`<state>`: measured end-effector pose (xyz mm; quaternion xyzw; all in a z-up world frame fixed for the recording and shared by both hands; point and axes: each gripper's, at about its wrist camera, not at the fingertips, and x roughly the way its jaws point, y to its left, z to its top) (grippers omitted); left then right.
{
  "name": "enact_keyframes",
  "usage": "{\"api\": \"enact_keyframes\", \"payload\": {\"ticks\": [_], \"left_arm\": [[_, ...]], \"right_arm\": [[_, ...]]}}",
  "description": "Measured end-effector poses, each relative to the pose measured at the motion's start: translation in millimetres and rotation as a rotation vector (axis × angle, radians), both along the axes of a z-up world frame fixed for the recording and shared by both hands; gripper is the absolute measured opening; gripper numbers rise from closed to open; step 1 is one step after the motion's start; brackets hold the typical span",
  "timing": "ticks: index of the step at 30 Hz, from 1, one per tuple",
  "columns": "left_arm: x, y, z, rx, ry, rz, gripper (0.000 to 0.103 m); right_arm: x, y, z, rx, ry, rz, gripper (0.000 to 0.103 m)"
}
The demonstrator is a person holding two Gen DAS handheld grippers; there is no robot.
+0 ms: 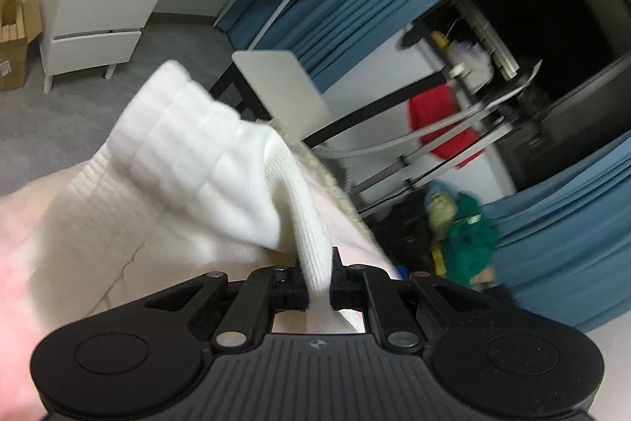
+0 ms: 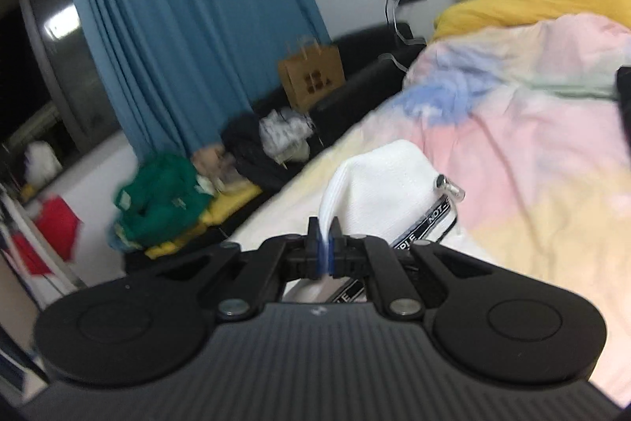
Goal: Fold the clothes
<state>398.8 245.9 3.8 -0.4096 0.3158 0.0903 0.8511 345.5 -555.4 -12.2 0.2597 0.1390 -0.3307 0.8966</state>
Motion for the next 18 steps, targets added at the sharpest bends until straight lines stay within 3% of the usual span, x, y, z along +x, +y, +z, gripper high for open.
{"api": "enact_keyframes", "payload": {"ticks": [4,6,11,13,15,18], "left_arm": [[69,-20,-58,0.114,0.098,-0.049,0.01],[91,-27,-84,0.161,0.147,-0.079,0.01],[95,-38,-87,0.248,0.118,-0.123,0.017],[84,-37,-82,0.255,0.091,-0.165,0.034],[65,-36,-77,0.241,0.055,-0.197,0.045],[16,-38,-65,0.249,-0.005,-0.242,0.067]], "right_arm": [[55,4,-51,-0.11,0.151,0.003,0.006],[67,2,-75,-0.107,0.199,0.011,0.007],[60,-16,-97,0.014,0.2,0.12,0.014],[42,-25,-90,0.101,0.147,0.141,0.024],[18,-32,-82,0.19,0.079,0.151,0.046],[-24,-28,-69,0.257,0.011,0.148,0.058]]}}
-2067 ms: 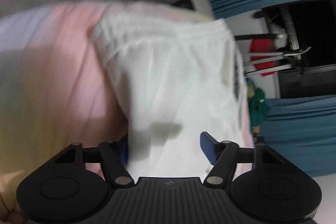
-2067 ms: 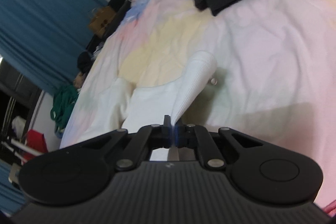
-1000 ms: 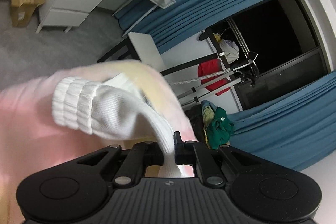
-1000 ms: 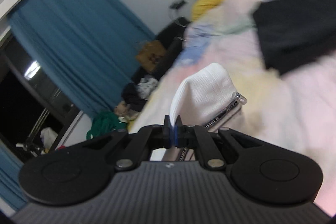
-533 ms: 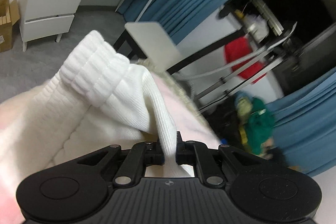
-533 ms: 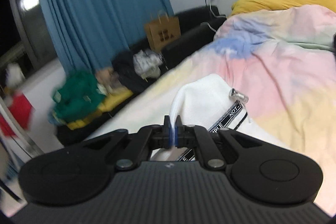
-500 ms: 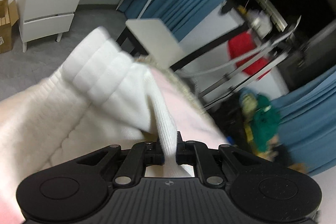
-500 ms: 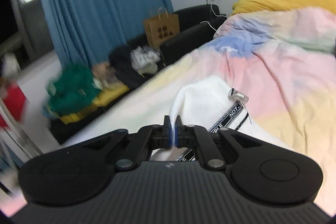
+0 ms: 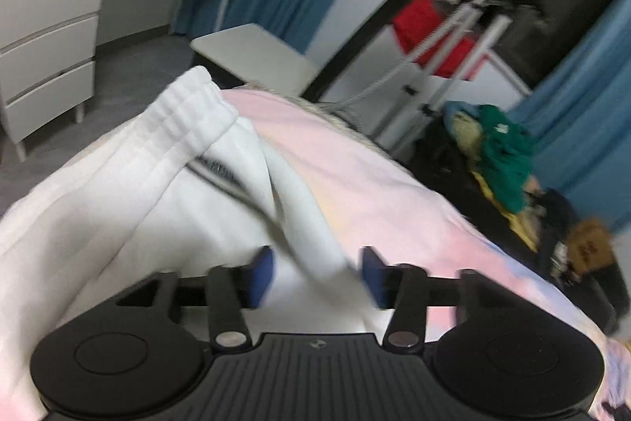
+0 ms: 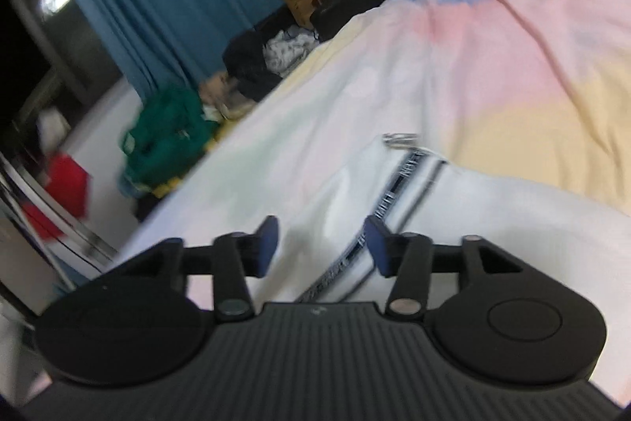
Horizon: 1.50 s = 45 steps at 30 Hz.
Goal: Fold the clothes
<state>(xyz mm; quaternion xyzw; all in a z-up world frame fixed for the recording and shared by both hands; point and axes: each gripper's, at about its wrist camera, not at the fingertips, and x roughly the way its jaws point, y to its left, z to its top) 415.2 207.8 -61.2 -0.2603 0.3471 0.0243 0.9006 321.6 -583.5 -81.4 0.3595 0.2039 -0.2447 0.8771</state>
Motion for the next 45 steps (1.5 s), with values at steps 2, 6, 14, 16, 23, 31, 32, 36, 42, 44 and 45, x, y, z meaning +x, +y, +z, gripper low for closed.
{"api": "enact_keyframes", "payload": {"ticks": [2,6,14,16,23,31,32,36,42,44,45], "left_arm": [[-41,-2,6,0.018,-0.043,-0.017,0.074],[-119,9,5,-0.007,-0.08,0.007,0.081],[-184,54,-34,-0.314,-0.012,0.161,0.081],[-184,65,-45,-0.366,0.007,0.156,0.08],[-156,70,-83,-0.466,-0.047,0.166,0.078],[-110,68,-99,-0.371,-0.148,0.237,0.048],[-106,69,-100,-0.374,-0.15,0.244,0.044],[-100,72,-95,-0.402,-0.165,0.265,0.013],[-126,89,-63,-0.445,-0.207,0.258,0.007],[-142,95,-52,-0.454,-0.212,0.246,0.007],[-152,98,-47,-0.452,-0.207,0.241,0.007]], "right_arm": [[-27,5,12,-0.03,0.013,0.015,0.059],[-87,8,25,0.031,-0.018,0.026,0.064],[-167,32,-31,0.502,-0.169,-0.009,0.064],[-173,43,-52,0.6,-0.166,-0.043,0.064],[-147,52,-77,0.533,-0.196,0.008,0.063],[-101,24,-101,0.45,-0.348,-0.086,0.046],[-96,23,-102,0.435,-0.347,-0.088,0.037],[-85,20,-100,0.374,-0.326,-0.091,0.016],[-89,18,-78,0.332,-0.314,-0.087,0.013],[-100,16,-69,0.337,-0.308,-0.083,0.013],[-107,17,-66,0.348,-0.304,-0.083,0.013]]}}
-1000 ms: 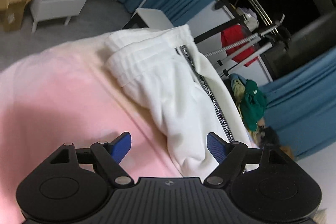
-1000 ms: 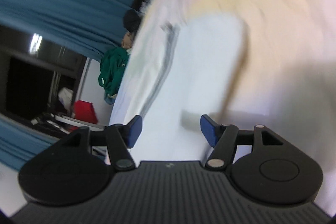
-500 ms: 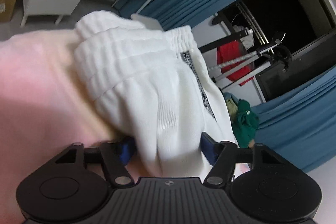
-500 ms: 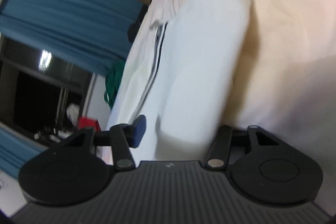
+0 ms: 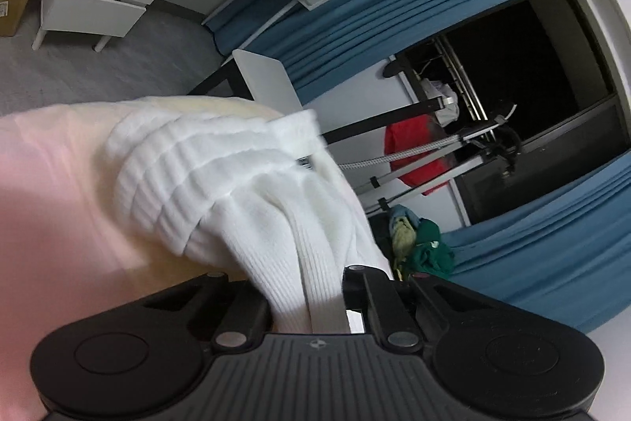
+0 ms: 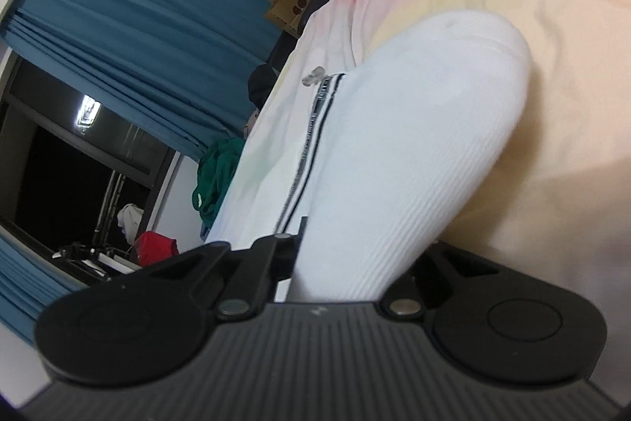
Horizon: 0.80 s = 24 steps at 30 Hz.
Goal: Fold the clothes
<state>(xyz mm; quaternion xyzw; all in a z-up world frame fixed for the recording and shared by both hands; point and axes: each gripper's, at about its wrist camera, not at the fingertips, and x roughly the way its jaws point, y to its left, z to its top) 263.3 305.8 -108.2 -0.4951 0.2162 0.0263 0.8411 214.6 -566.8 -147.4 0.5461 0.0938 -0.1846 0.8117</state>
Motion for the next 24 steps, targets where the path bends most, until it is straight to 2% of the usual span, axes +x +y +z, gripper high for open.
{"api": "enact_keyframes", "payload": {"ticks": [3,6,9,14,19,24], "left_arm": [[-32,11,13,-0.001,0.014,-0.016,0.007],[-68,30,23,-0.052,0.04,-0.008,0.007],[-104,44,33,-0.024,0.059,-0.005,0.007],[-162,66,35,-0.051,0.115,-0.008,0.007],[-195,70,19,-0.033,0.202,-0.021,0.008],[-203,61,19,0.077,0.243,-0.036,0.013]], "right_arm": [[-22,1,11,0.017,0.026,0.007,0.013],[-45,8,21,0.025,0.057,0.019,0.013],[-71,17,27,0.038,0.075,0.04,0.013],[-110,27,38,0.059,0.07,0.063,0.013],[-133,26,28,0.064,0.125,0.085,0.013],[-146,23,9,0.137,0.163,0.109,0.014]]}}
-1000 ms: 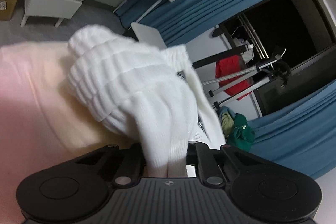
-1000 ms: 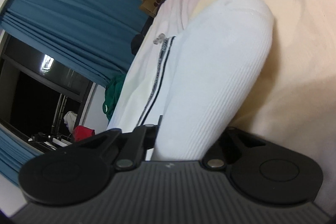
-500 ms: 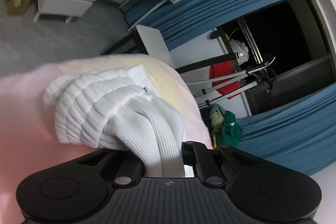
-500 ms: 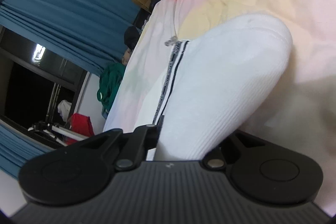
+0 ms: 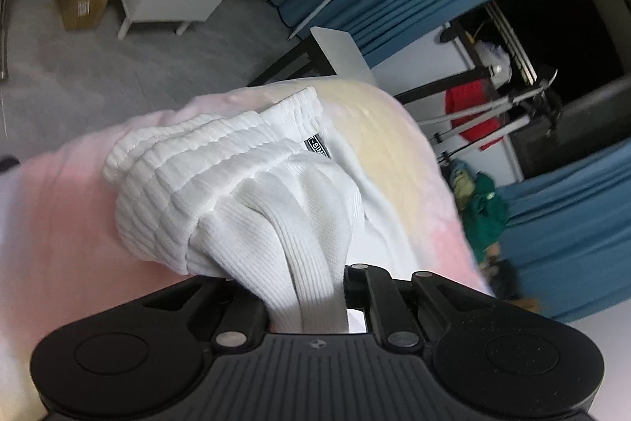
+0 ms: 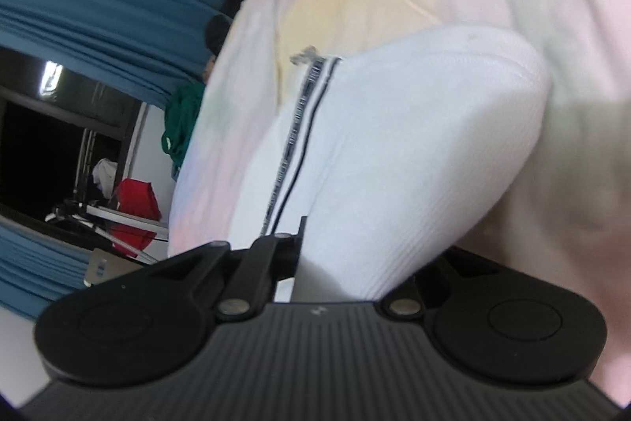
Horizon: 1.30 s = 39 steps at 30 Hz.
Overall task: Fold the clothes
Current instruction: 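Open the left tool and release the waistband while the right tool presses the leg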
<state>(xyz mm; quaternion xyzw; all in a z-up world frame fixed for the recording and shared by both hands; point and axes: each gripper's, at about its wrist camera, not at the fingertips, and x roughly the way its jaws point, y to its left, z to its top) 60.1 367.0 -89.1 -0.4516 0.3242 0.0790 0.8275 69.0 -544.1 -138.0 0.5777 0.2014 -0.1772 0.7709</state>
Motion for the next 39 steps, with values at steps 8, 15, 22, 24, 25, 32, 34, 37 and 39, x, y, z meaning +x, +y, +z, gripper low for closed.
{"api": "enact_keyframes", "payload": {"ticks": [8,15,22,24,25,32,34,37,39], "left_arm": [[-19,-20,19,0.149,0.044,-0.042,0.054],[-52,-64,60,0.437,-0.022,-0.083,0.074],[-46,-130,88,0.638,-0.125,-0.192,0.079],[-44,-150,93,0.667,-0.163,-0.209,0.08],[-41,-160,94,0.665,-0.178,-0.221,0.08],[-8,-234,73,0.639,-0.198,-0.356,0.08],[2,-257,57,0.655,-0.196,-0.413,0.08],[20,-285,28,0.72,-0.16,-0.47,0.08],[29,-299,10,0.768,-0.122,-0.499,0.08]], "right_arm": [[-6,-2,-9,0.031,-0.013,0.007,0.016],[-6,-8,-20,0.121,-0.045,-0.014,0.021],[-5,-14,-28,0.157,-0.095,-0.03,0.023],[-5,-16,-29,0.153,-0.109,-0.033,0.024],[-5,-16,-29,0.153,-0.116,-0.036,0.024],[-1,-19,-24,0.114,-0.161,-0.046,0.026],[-1,-20,-23,0.1,-0.169,-0.044,0.026],[0,-21,-27,0.093,-0.166,-0.046,0.026],[0,-22,-29,0.093,-0.166,-0.056,0.026]]}}
